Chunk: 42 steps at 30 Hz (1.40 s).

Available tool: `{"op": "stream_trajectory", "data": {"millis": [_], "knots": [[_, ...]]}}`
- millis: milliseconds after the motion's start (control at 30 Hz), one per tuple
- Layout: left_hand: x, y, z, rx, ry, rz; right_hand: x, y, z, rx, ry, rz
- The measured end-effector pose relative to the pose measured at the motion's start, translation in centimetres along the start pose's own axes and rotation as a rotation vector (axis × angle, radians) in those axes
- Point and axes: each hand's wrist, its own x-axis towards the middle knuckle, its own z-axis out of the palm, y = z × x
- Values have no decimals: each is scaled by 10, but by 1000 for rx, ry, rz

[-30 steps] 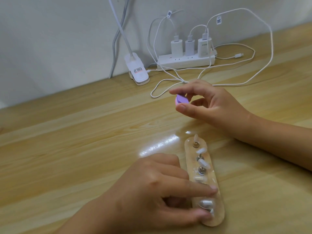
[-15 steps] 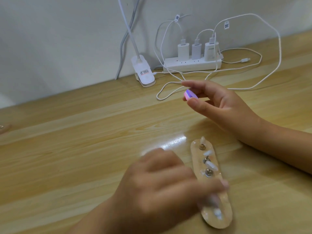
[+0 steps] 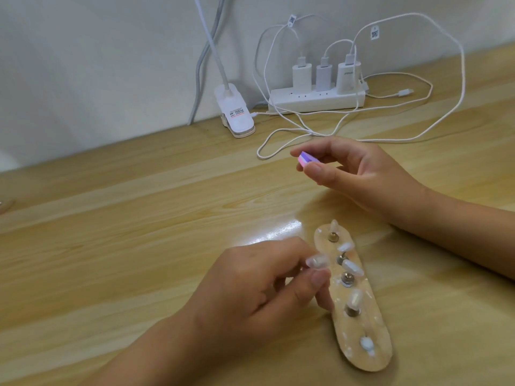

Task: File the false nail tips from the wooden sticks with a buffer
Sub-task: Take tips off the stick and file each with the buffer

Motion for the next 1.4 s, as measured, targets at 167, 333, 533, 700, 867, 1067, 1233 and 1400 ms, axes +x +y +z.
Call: {"op": "stream_trajectory", "data": {"millis": [167, 333, 533, 700, 867, 1067, 1233, 1400], "knots": [[4, -5, -1, 45, 101, -31, -2, -5, 0, 0, -24, -57], [9, -14, -6, -220, 124, -361, -13, -13, 5, -63, -124, -227], [11, -18, -6, -245, 120, -377, -17, -16, 12, -281, -181, -432], [10, -17, -4, -194, 165, -367, -14, -15, 11, -347, -151, -368], [10, -17, -4, -225, 169, -384, -18, -15, 17, -441, -172, -461], [10, -14, -3, -212, 159, -374, -20, -16, 17, -421, -156, -473], [10, -15, -3, -177, 173, -362, -18, -15, 15, -331, -154, -318], [9, -18, -3, -176, 180, -387, -16, -12, 15, -405, -160, -352]]}}
